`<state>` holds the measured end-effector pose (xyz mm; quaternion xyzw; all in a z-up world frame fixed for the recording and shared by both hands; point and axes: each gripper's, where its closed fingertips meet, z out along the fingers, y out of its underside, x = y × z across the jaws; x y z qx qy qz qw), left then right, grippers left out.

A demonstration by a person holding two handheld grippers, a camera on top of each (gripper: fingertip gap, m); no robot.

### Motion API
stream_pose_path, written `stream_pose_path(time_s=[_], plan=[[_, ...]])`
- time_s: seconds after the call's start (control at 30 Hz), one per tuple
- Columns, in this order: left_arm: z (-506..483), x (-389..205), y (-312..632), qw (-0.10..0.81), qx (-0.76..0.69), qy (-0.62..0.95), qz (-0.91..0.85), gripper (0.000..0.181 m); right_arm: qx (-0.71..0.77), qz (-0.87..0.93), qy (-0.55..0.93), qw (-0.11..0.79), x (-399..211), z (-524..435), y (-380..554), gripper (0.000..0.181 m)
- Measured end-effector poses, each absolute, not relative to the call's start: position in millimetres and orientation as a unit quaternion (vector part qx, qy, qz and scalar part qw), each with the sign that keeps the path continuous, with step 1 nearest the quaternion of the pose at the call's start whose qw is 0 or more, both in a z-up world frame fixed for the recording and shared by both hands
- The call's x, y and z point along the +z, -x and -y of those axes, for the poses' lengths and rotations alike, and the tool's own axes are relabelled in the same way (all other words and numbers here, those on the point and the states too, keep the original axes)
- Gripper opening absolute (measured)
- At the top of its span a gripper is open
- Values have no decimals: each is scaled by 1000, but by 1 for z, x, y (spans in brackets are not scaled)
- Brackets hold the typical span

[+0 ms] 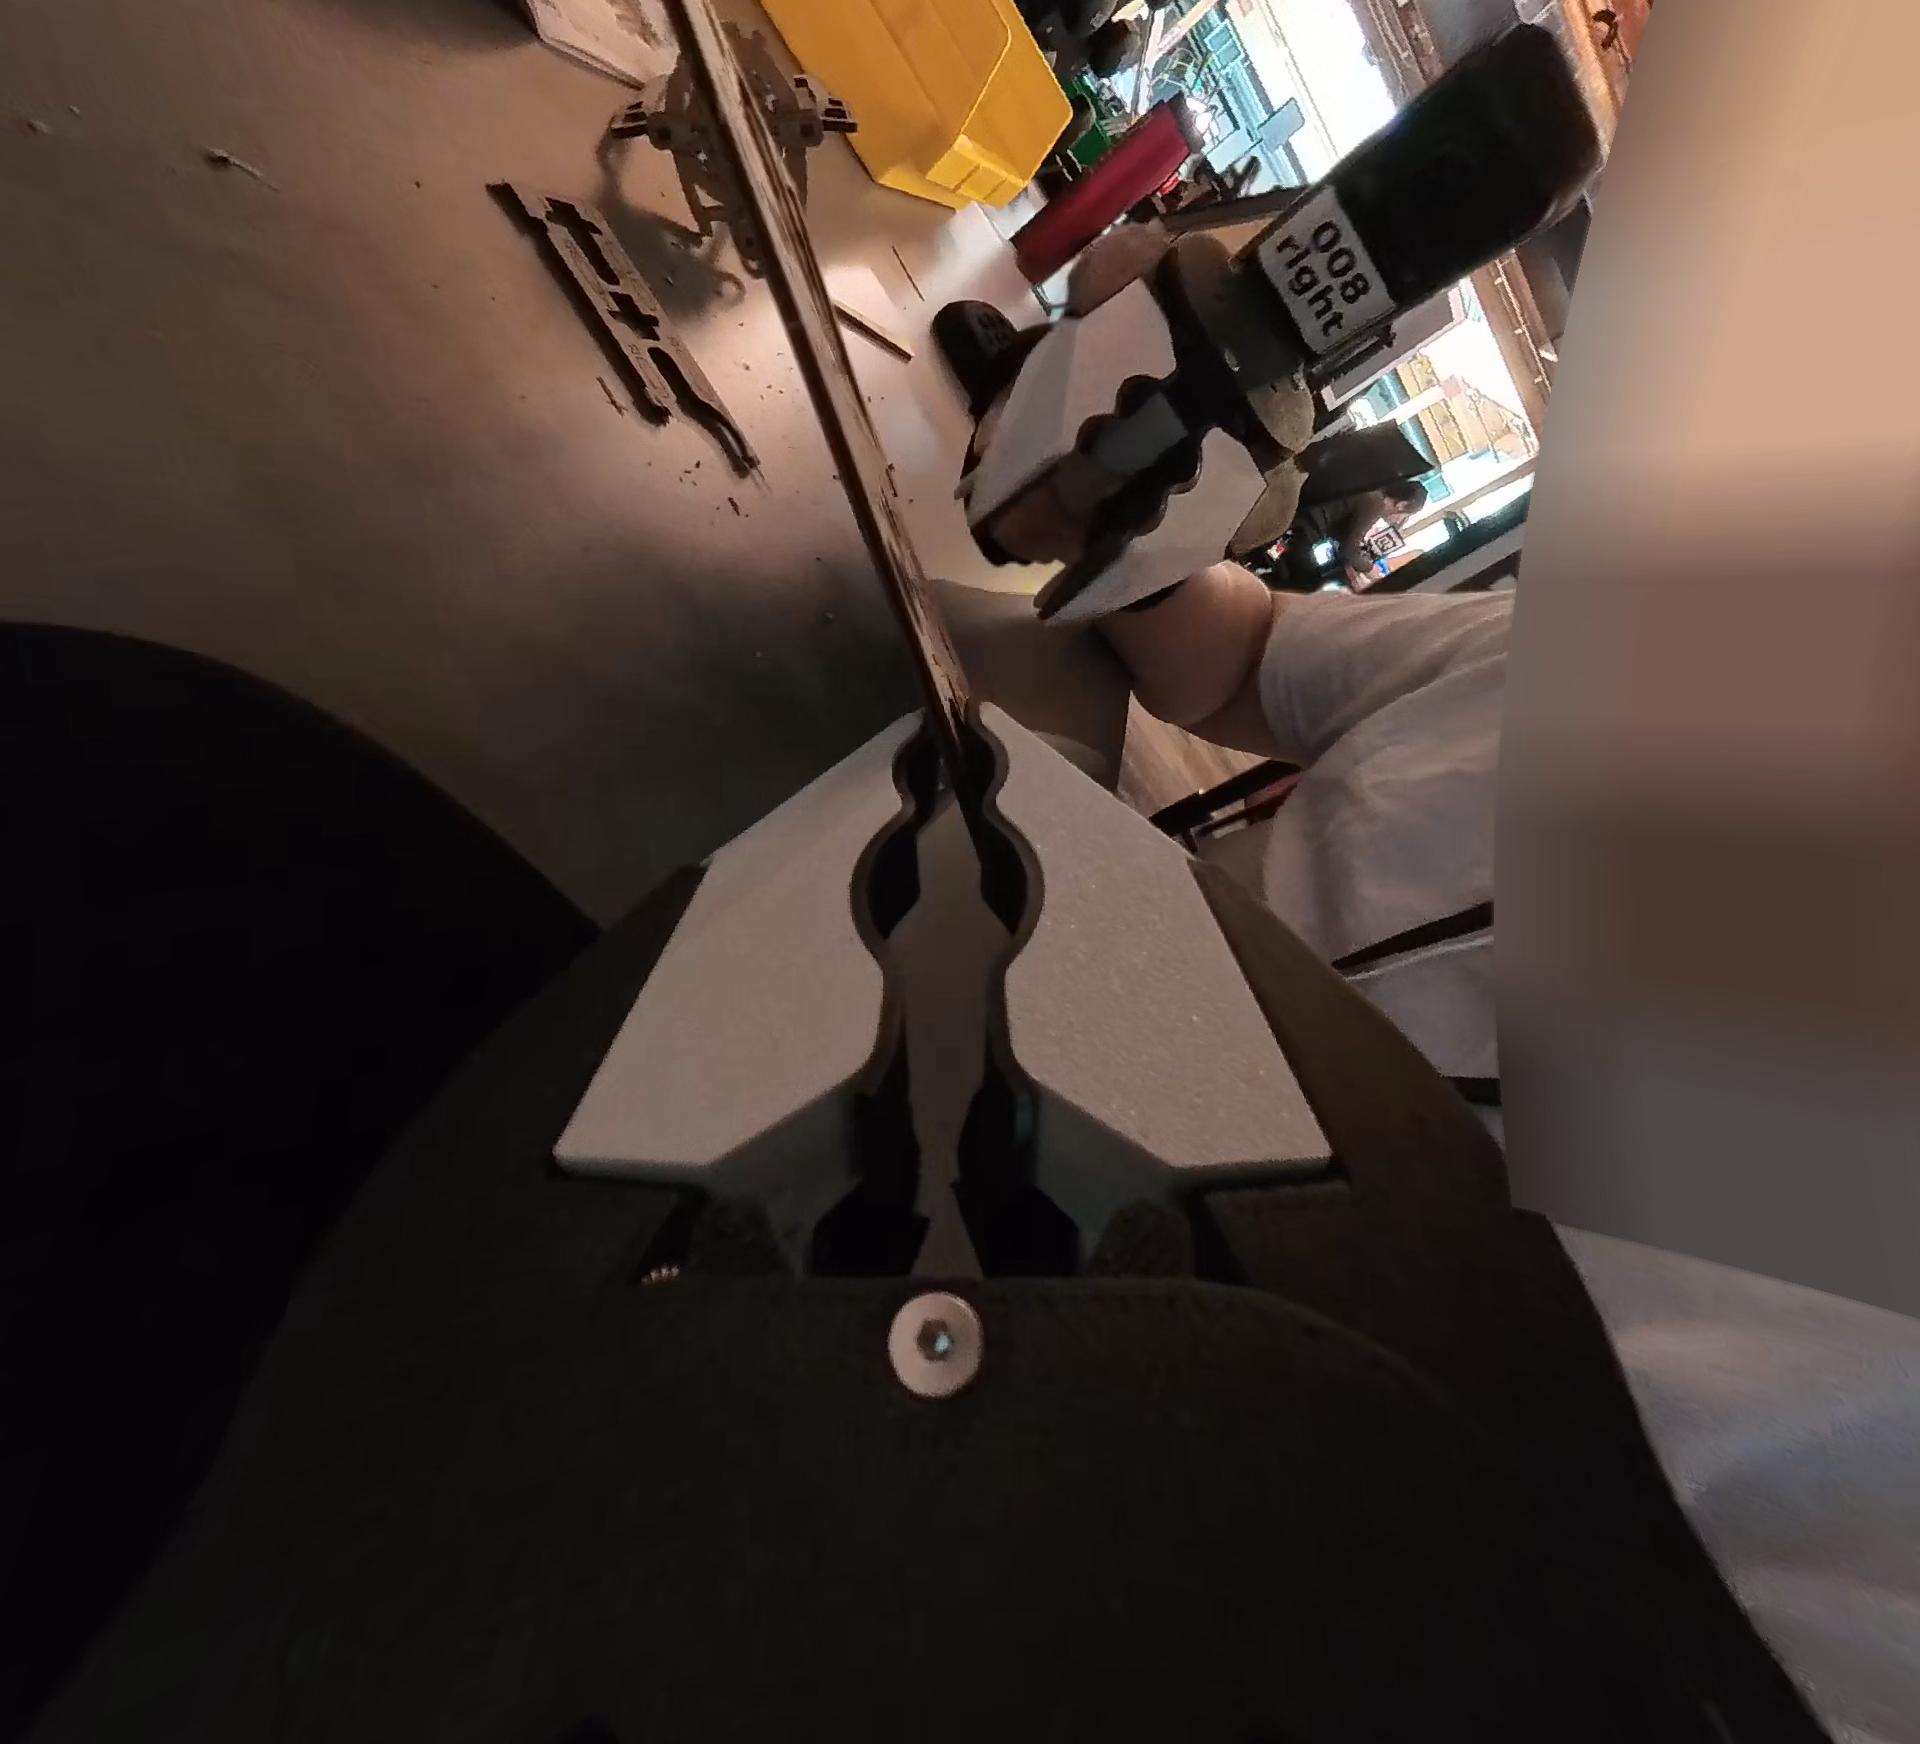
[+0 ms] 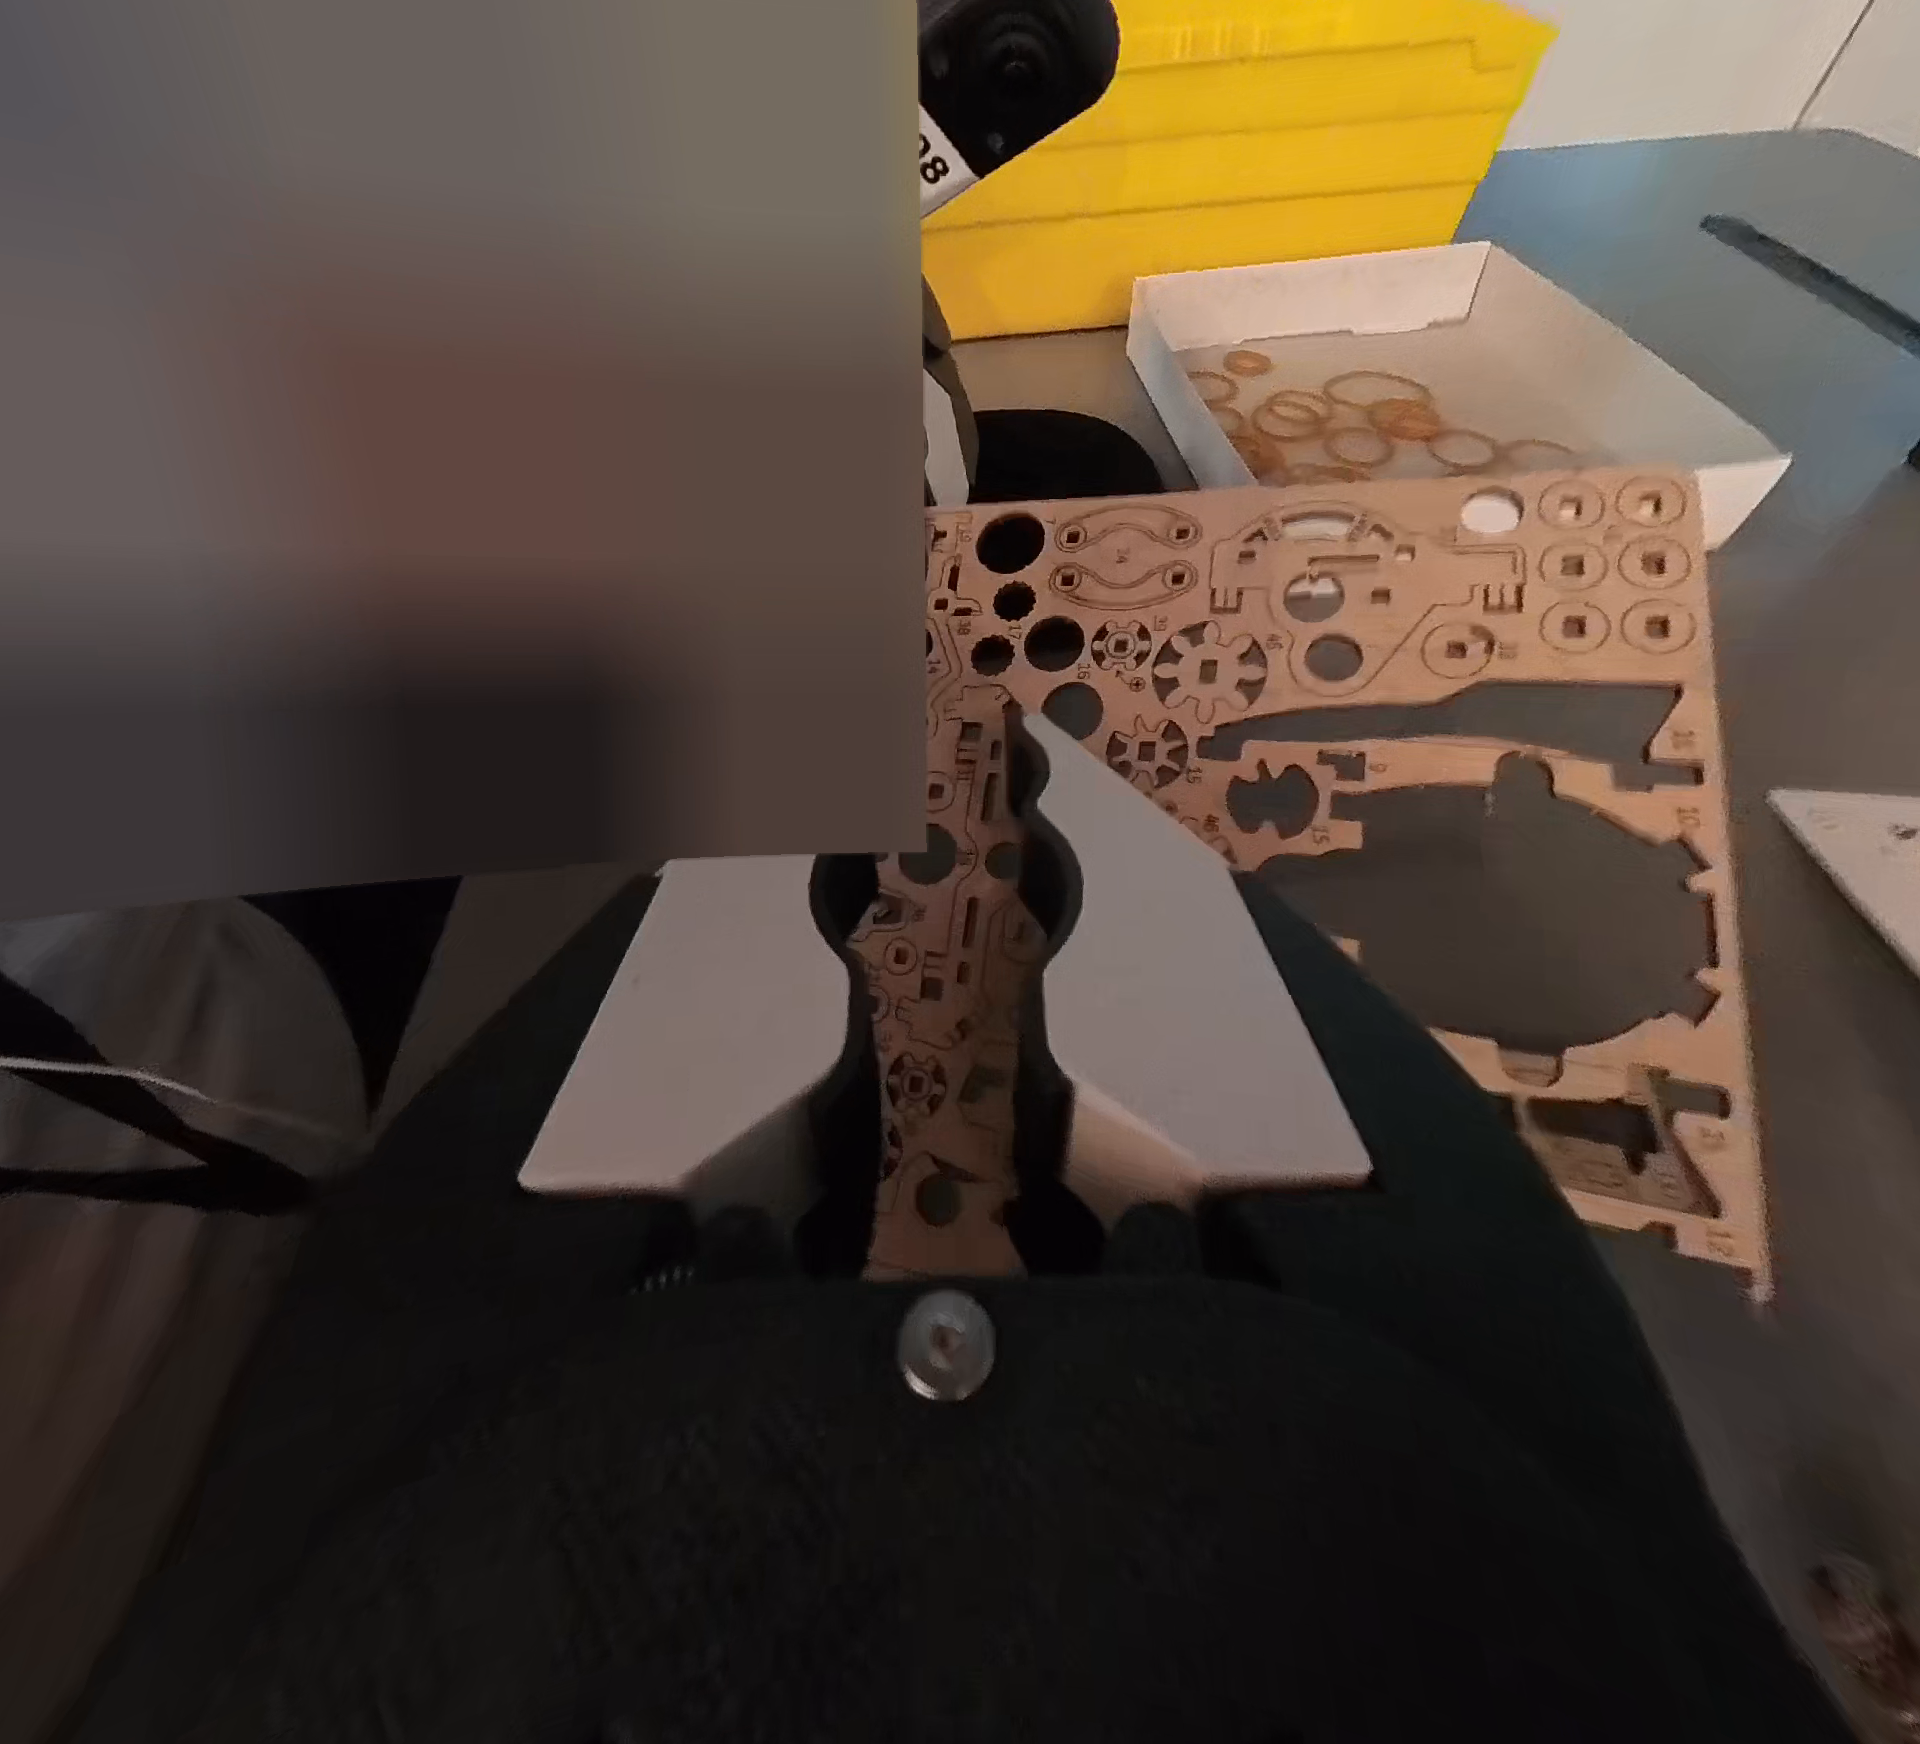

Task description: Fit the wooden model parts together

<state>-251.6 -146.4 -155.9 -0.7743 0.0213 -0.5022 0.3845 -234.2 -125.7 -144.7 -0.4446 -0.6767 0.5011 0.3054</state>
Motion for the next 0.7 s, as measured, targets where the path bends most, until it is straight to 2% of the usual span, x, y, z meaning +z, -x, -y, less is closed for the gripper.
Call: stream_pose_path(time_s=[0.03, 0.17, 0.23, 0.33, 0.43, 0.57, 0.7], plan=[[146, -156, 252, 385, -500, 775, -22, 3, 503, 679, 440, 305, -142, 126, 235, 22], [146, -156, 252, 387, -497, 776, -22, 3, 522, 683, 416, 297, -115, 123, 243, 28], [146, -156, 251, 387, -494, 779, -26, 3, 512, 715, 400, 259, -109, 127, 248, 37], [148, -158, 248, 383, -489, 783, -38, 3, 446, 787, 374, 204, -115, 125, 259, 40], [149, -157, 247, 385, -487, 783, -42, 3, 374, 830, 361, 203, -117, 108, 268, 38], [151, -155, 244, 380, -490, 782, -54, 3, 427, 815, 340, 193, -89, 110, 278, 33], [150, -155, 242, 370, -482, 791, -75, 4, 339, 848, 358, 197, -90, 74, 281, 35]])
